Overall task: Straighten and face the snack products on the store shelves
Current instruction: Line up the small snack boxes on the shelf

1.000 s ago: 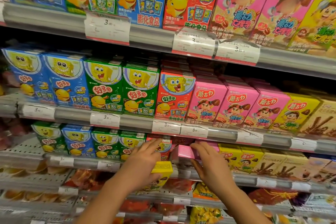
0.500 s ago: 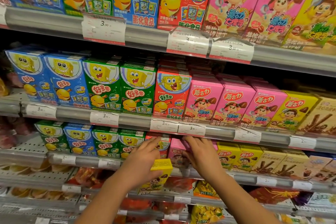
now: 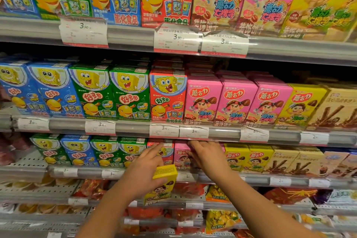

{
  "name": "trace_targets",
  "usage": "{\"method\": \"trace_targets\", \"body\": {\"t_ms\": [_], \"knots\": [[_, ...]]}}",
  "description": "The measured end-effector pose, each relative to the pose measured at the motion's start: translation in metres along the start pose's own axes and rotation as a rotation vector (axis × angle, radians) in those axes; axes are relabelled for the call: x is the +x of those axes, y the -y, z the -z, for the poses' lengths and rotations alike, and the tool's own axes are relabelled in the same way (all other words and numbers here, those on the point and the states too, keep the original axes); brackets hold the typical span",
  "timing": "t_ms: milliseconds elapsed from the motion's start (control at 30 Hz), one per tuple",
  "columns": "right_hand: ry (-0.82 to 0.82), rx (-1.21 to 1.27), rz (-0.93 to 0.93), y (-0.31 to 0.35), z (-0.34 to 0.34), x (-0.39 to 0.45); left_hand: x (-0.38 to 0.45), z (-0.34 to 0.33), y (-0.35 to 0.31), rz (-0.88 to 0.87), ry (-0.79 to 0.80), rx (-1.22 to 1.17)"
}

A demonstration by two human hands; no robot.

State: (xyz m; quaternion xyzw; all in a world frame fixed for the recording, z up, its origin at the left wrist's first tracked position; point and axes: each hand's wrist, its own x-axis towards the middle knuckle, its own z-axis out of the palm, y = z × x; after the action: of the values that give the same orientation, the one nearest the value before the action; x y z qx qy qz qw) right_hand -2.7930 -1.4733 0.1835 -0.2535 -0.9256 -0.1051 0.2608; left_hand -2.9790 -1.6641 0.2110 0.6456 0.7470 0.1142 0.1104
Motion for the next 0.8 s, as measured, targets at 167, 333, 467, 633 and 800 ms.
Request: {"method": "trace_targets", "body": {"t_ms": [167, 333, 467, 633, 800], "knots": [[-0.007, -0.022, 0.030, -0.001, -0.001, 0.003, 0.000, 0.000, 0.000, 0.012, -0.003, -0.020], [0.031, -0.005, 0.063, -0.003, -0.003, 0.001, 0.000, -0.002, -0.002, 0.011, -0.014, -0.013], [0.104, 0.022, 0.105, -0.008, -0.004, 0.003, -0.001, -0.004, 0.000, 0.009, -0.027, -0.031], [0.138, 0.025, 0.084, -0.010, -0.003, 0.001, -0.002, -0.007, 0.002, -0.002, -0.056, -0.055], [0.122, -0.033, -0.010, -0.016, 0.000, -0.023, -0.001, -0.011, 0.005, -0.016, -0.070, -0.070]]}}
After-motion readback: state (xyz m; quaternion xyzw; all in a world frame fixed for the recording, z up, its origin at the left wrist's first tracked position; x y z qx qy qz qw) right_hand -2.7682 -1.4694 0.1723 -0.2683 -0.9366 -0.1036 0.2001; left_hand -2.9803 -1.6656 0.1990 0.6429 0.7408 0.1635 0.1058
